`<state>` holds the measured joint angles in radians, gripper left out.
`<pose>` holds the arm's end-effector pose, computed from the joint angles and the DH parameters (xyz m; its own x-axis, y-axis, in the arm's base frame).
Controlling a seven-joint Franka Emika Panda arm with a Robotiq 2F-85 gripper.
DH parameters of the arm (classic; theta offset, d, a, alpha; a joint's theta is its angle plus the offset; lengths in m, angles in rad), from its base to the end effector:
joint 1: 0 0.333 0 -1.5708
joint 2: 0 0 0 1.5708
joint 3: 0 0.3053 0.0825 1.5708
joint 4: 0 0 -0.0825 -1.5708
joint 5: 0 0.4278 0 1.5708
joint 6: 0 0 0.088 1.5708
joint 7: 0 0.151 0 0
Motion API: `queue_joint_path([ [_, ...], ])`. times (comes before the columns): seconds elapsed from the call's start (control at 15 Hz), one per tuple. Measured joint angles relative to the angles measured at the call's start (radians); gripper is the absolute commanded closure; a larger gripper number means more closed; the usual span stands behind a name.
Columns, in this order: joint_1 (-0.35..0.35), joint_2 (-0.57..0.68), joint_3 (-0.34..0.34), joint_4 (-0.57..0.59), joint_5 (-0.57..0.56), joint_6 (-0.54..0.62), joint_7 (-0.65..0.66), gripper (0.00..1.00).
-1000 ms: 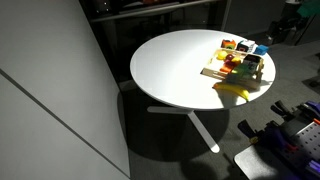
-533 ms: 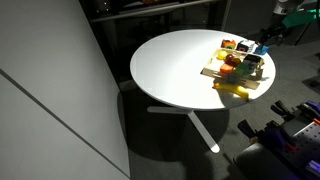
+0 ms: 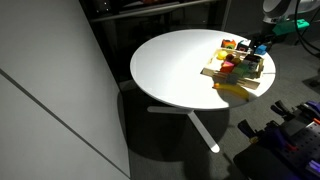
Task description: Shift three objects from the tray to the table
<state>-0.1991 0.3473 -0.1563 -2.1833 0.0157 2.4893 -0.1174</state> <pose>0.5393 -0.2052 0.1369 0.9697 -0.2407 -0.0416 -0.2391 -0.9702 0.0393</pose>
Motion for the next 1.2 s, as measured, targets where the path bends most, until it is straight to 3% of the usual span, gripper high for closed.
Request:
queue_joint_path([
  [0.47, -0.073, 0.077, 0.056, 0.046, 0.038, 0.000, -0.224, 0.00],
  [0.8, -0.098, 0.112, 0.071, 0.063, 0.039, 0.002, -0.307, 0.00],
  [0.87, -0.099, 0.118, 0.071, 0.064, 0.038, 0.004, -0.317, 0.05],
  [0.93, -0.099, 0.124, 0.071, 0.065, 0.038, 0.007, -0.322, 0.27],
  [1.07, -0.099, 0.135, 0.073, 0.065, 0.038, 0.019, -0.328, 0.32],
  [1.2, -0.099, 0.141, 0.074, 0.065, 0.038, 0.030, -0.328, 0.47],
])
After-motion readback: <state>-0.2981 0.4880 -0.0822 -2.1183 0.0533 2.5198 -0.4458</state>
